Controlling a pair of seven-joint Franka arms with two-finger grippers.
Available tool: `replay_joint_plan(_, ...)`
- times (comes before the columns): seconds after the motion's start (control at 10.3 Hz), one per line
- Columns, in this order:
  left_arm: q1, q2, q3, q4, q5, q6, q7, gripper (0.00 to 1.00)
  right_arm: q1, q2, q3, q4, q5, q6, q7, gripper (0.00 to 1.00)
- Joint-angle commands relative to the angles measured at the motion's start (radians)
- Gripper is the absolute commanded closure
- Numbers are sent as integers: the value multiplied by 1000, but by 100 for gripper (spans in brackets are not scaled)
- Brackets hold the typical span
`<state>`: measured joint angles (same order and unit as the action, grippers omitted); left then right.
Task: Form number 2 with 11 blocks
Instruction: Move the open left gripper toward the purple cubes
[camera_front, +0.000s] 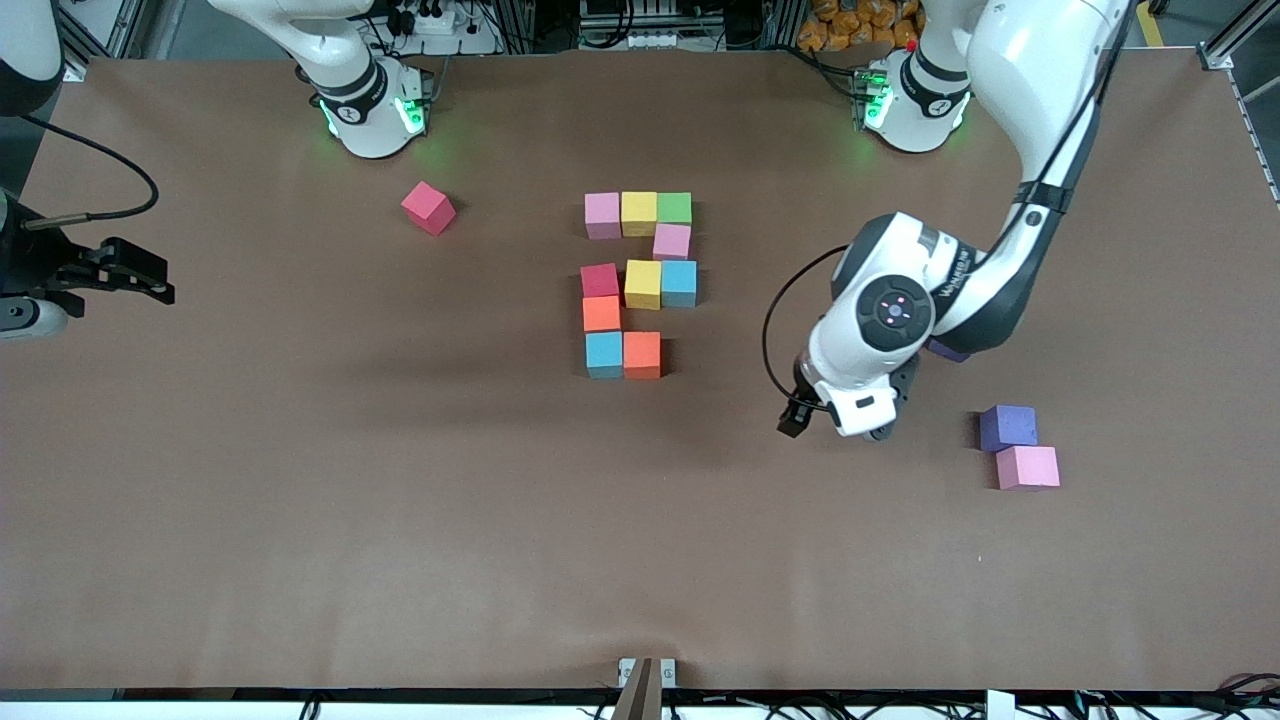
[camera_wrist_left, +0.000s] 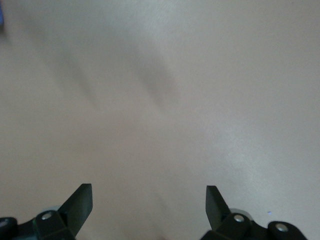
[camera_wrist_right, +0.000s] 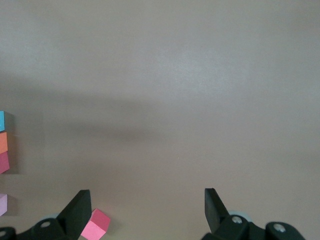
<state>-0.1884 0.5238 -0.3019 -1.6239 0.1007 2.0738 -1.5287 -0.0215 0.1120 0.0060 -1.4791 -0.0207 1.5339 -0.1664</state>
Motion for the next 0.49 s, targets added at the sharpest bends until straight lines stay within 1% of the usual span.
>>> replay_joint_plan(0.0,38,-59,-5,-60,45,-20,166,0,-3,-8,2,-9,10,-3,1,0)
replay_joint_plan(0.19,78,-103,-6,-106,66,-21,336,0,-3,-8,2,-9,10,-4,1,0)
replay_joint_plan(0.29,89,-134,-5,-141,67,-23,451,0,-3,-8,0,-16,10,-4,1,0)
replay_joint_plan(0.39,131,-162,-8,-167,67,-23,544,0,-1,-8,0,-24,10,-4,1,0)
